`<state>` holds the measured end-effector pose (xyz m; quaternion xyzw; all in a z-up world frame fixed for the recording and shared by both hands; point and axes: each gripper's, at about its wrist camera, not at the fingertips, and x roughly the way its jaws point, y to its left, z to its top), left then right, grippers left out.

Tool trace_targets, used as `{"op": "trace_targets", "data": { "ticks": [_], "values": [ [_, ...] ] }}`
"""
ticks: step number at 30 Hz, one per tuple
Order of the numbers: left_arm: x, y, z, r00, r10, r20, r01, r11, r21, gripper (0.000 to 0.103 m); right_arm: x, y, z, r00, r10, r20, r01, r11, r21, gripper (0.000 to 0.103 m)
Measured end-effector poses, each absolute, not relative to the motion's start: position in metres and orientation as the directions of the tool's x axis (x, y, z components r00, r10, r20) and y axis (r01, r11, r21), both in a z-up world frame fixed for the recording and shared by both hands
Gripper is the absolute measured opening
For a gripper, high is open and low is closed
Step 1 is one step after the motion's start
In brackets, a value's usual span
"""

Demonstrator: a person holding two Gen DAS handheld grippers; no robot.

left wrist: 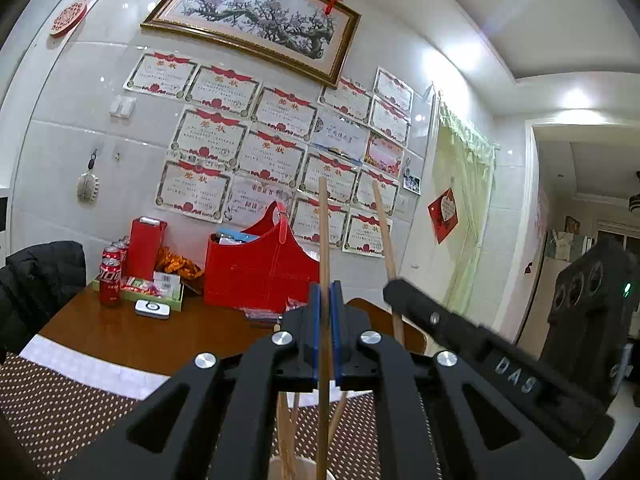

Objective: Organize utensils
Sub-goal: 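Lift the left gripper's chopstick above the pink cup while the right gripper carries its own, then open the left gripper into the pink cup while the right gripper releases its chopstick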

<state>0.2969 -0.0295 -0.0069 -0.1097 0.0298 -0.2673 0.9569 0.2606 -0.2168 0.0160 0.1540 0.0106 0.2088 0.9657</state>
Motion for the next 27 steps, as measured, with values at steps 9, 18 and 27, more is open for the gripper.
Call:
{"op": "trace_targets", "data": {
  "ticks": [9,18,27],
  "values": [
    [0.333,-0.037,-0.031,0.857,-0.514,0.027,0.505,0.83,-0.238,0.005,0.288,-0.22,0.003,0.921,0.378,0.091,-0.387,0.87,0.306,0.006],
    [0.337,-0.03,-0.043,0.874,-0.486,0.028,0.477,0.844,-0.246,0.005,0.291,-0.212,-0.009,0.929,0.36,0.088,-0.369,0.878,0.303,0.006],
    [0.35,-0.03,-0.057,0.876,-0.482,-0.005,0.463,0.844,-0.27,0.005,0.296,-0.204,-0.021,0.936,0.345,0.066,-0.348,0.888,0.3,0.006]
  ]
}}
